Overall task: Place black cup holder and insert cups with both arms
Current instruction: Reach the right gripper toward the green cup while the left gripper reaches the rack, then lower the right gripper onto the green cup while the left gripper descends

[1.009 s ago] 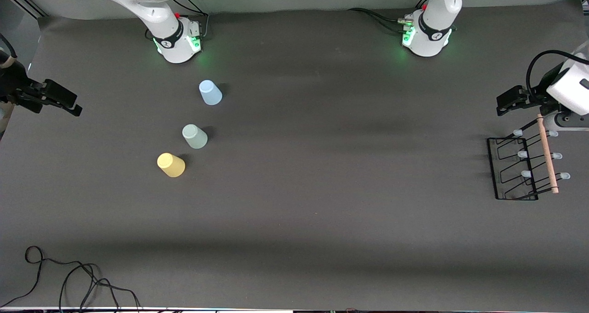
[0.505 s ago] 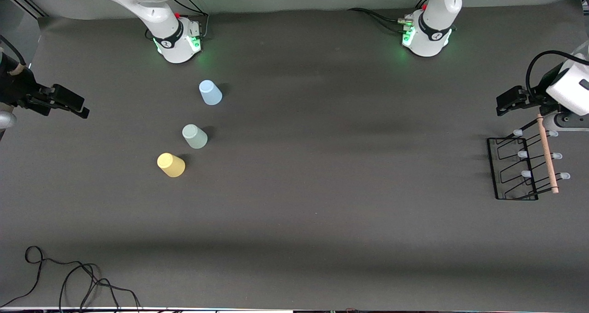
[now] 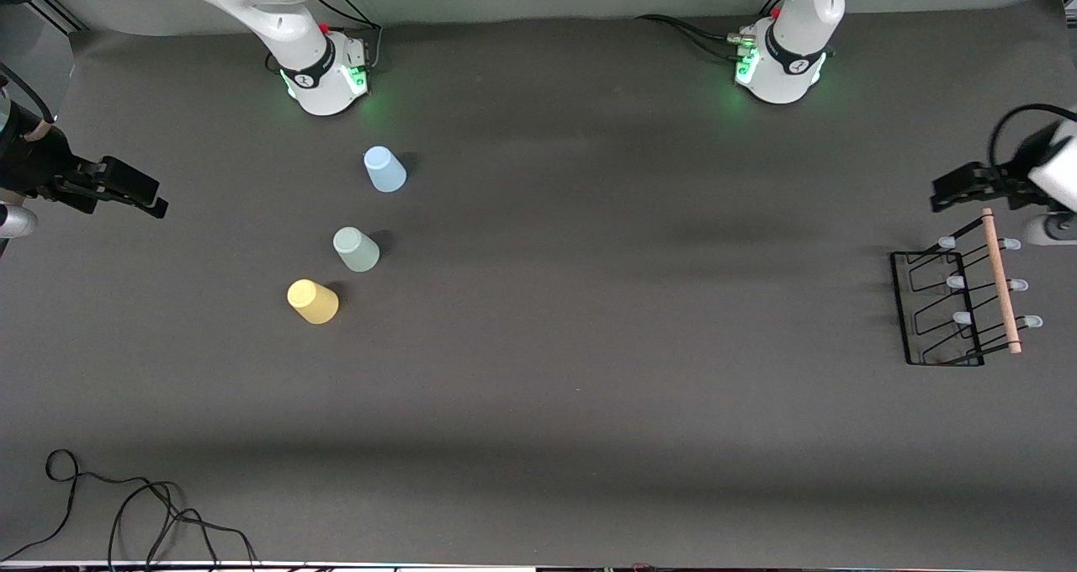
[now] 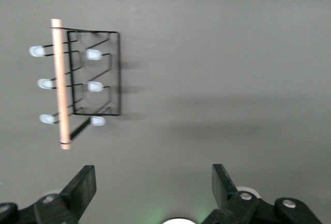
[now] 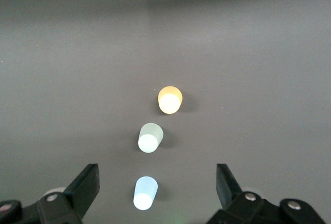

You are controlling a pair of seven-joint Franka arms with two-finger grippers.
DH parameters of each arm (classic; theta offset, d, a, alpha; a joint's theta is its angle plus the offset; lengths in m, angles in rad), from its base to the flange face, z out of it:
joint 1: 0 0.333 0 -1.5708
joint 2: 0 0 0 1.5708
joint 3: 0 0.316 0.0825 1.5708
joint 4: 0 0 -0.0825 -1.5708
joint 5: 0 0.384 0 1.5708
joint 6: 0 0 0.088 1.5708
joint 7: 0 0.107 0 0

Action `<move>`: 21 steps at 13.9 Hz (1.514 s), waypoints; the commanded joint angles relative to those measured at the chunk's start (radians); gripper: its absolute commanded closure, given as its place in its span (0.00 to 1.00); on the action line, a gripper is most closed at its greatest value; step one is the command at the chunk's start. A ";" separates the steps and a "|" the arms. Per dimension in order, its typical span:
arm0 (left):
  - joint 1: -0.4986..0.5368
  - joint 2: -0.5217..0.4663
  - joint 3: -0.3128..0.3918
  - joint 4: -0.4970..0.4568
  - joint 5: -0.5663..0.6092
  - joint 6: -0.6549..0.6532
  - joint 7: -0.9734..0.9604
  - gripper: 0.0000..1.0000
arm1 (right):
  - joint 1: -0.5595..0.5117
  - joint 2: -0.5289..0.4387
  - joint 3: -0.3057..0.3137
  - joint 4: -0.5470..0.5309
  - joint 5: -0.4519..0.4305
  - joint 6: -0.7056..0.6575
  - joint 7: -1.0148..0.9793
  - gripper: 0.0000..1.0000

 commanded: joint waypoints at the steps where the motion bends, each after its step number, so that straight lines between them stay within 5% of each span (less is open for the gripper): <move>1: 0.185 -0.050 -0.002 -0.109 0.004 0.096 0.246 0.00 | 0.008 0.017 -0.006 0.007 0.010 -0.006 0.012 0.00; 5: 0.351 -0.047 -0.001 -0.170 -0.002 0.201 0.468 0.00 | 0.009 0.008 -0.002 -0.003 0.005 -0.011 0.010 0.00; 9: 0.351 -0.058 -0.002 -0.276 -0.005 0.296 0.466 0.00 | 0.020 0.006 -0.002 -0.003 0.005 -0.011 0.008 0.00; 15: 0.345 0.031 -0.002 -0.511 -0.031 0.677 0.463 0.00 | 0.054 0.025 -0.002 -0.057 0.005 0.015 0.011 0.00; 21: 0.334 0.124 -0.005 -0.506 -0.031 0.739 0.460 0.00 | 0.114 0.068 -0.002 -0.106 0.004 0.110 0.021 0.00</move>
